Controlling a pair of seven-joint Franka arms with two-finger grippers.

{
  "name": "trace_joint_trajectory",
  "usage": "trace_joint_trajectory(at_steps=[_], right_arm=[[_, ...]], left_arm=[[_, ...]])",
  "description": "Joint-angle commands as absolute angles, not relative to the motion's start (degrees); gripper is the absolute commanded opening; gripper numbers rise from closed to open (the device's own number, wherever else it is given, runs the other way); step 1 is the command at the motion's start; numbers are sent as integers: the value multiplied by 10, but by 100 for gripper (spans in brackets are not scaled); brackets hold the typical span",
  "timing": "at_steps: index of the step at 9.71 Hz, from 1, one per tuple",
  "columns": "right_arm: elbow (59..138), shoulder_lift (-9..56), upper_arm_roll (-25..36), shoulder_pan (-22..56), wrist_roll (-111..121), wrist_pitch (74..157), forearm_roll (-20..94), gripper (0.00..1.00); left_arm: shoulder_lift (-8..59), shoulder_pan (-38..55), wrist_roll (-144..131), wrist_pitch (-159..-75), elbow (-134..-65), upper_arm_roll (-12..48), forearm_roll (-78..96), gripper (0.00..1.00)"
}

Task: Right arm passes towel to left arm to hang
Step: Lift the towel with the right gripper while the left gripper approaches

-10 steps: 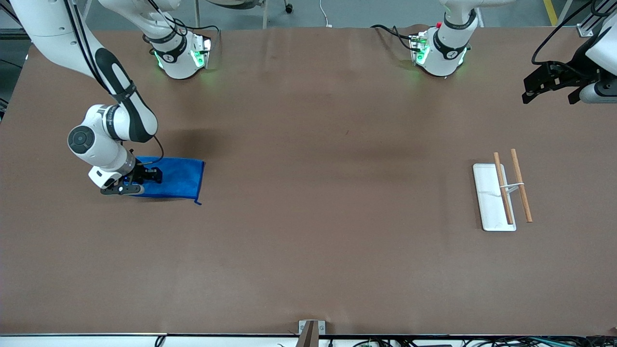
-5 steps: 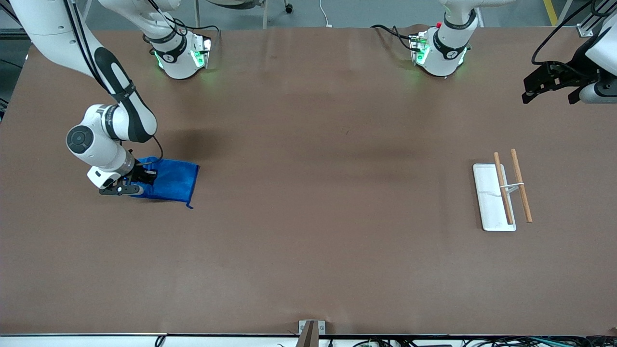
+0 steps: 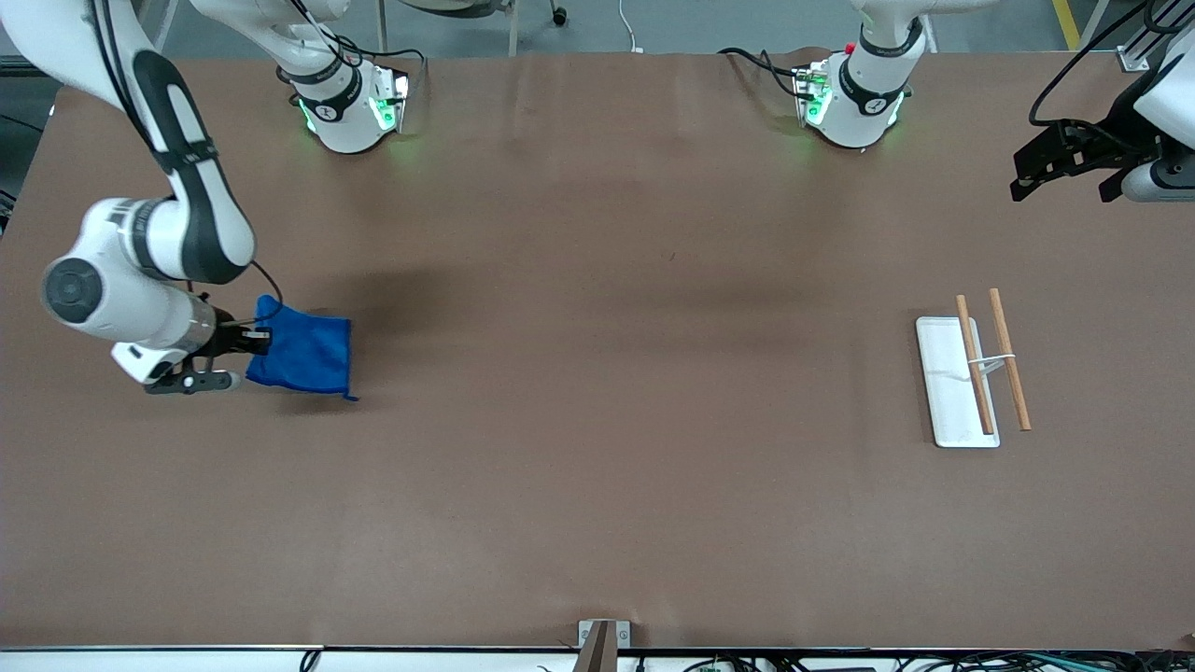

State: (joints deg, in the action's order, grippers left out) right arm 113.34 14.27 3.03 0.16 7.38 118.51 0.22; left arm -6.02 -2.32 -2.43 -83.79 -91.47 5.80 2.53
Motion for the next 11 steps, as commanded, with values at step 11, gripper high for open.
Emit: trace_joint_trajectory(at_steps=[11], right_arm=[[954,183,-288,37,-210,1251,261,0]], left_arm=[[223,-22,267,-983,-1017,82,636,98]])
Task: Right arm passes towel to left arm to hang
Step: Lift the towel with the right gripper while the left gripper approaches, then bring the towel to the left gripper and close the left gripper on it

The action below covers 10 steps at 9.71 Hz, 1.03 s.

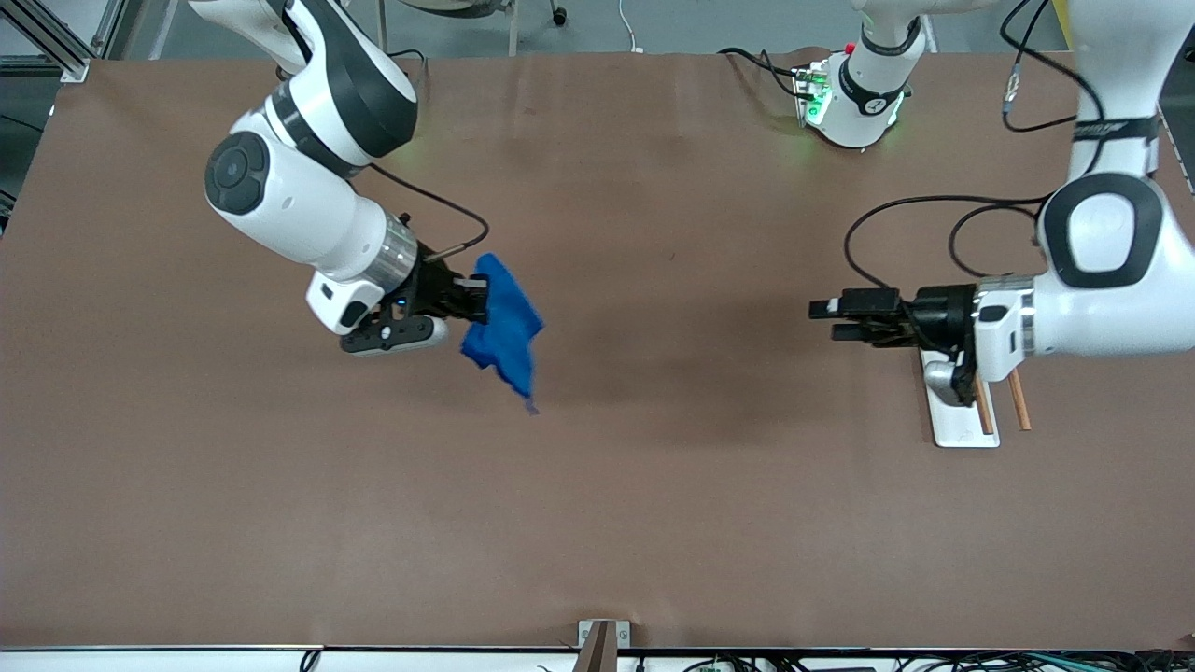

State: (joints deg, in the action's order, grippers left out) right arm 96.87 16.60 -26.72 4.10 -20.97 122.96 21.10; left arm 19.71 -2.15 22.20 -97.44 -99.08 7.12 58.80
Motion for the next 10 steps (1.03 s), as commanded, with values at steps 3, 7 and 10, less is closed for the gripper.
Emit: trace_joint_trajectory(at_steps=[3,7,10], right_arm=[[934,199,-318,40,-206,1266,412,0],[911,220,-350,55,-191,1350,577,0],[898,252,-387,63,-191,1425,584,0]], left_arm=[[294,-23,356,-964,-1035,114,781,97],[382,-18,451,-941,-1034,173,931,97],[404,-22,460,-898,-1048,207,988,97]])
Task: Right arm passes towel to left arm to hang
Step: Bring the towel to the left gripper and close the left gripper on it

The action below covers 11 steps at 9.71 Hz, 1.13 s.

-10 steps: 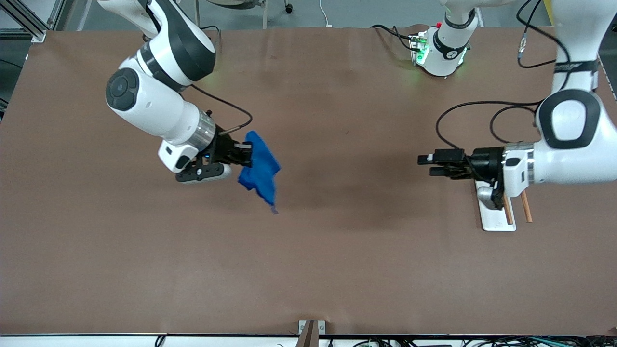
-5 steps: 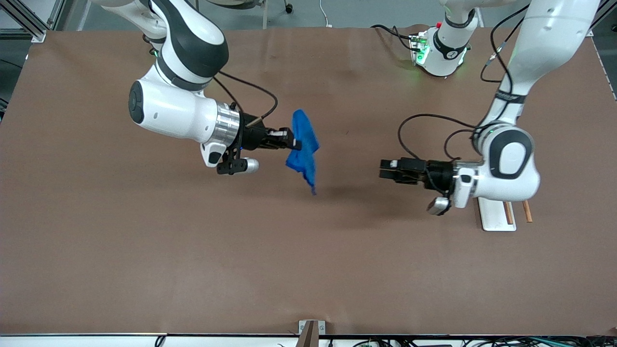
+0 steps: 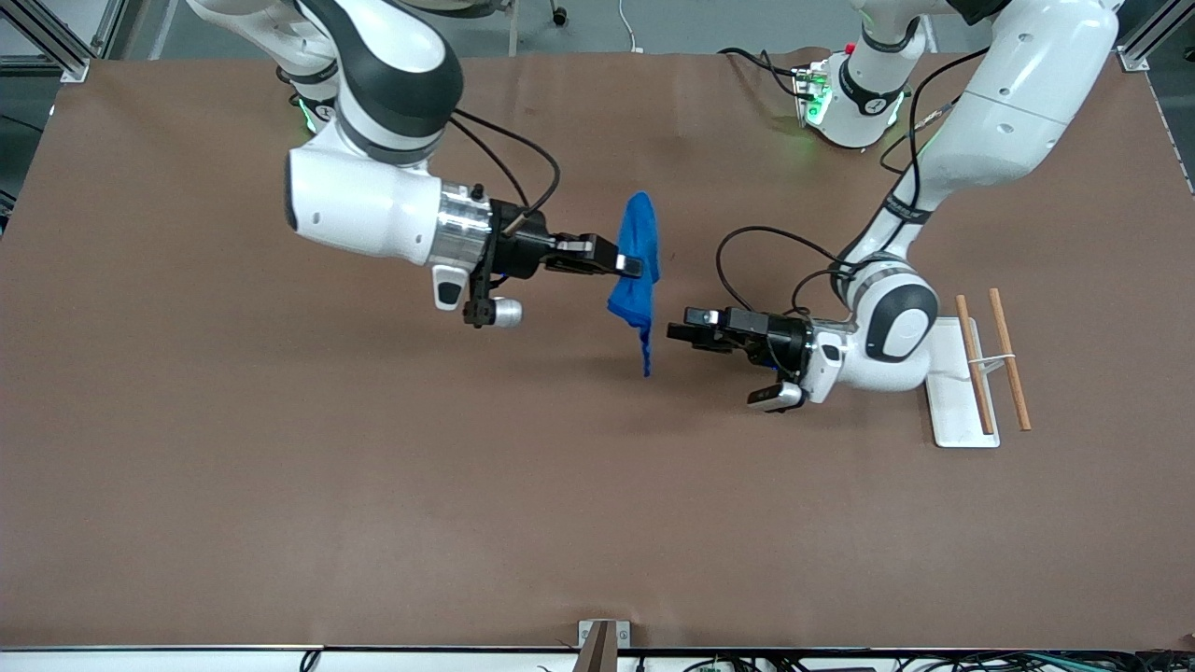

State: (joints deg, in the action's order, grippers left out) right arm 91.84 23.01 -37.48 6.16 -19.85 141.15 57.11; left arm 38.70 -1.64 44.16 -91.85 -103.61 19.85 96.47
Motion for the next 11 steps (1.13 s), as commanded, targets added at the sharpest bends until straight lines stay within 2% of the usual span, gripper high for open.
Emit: trace_joint_trajectory(at_steps=[1,4,7,8,11], right_arm=[[897,252,-387,66,-191,1428,584,0],[897,252,-387,68,-191,1431,584,0],[897,252,-387,68,-190,1431,584,0],[897,252,-387,68,-191,1430,584,0],[897,252,-387,68,-191,1430,584,0]], left_arm=[[410,-22,460,-867,-1055,207,996,97],[416,-35,459,-814,-1070,206,996,92],[415,-41,459,-813,-1071,205,991,71],[415,-48,459,-813,-1071,205,988,59],[412,-60,455,-806,-1070,205,988,8]])
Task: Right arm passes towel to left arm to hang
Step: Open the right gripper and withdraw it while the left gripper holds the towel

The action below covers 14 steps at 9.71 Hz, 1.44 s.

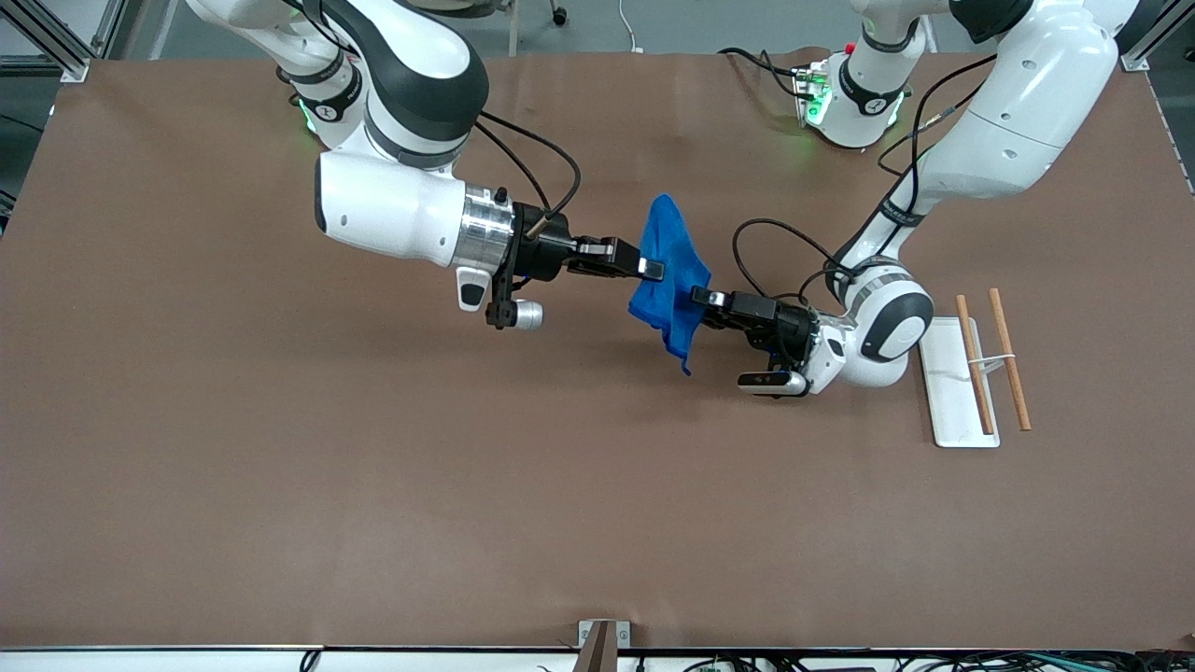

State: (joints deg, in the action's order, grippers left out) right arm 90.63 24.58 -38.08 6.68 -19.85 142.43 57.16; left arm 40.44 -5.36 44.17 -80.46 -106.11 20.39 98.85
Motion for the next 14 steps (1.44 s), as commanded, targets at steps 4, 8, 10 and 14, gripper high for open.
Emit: trace_joint_trajectory(at_steps=[4,8,10,14], right_arm=[[897,252,-387,66,-192,1428,584,0],[939,226,-381,36,-195,1409,536,100],[978,187,-359,-9,-199,1325,431,100],[991,110,-186,-11,-202,1114,155,100]], left_arm=[[409,-74,433,-810,-1055,199,971,0],[368,-117,280,-836,-1015,198,897,0],[347,-141,203,-846,-1006,197,856,0],[322,-203,21,-860,-955,190,647,0]])
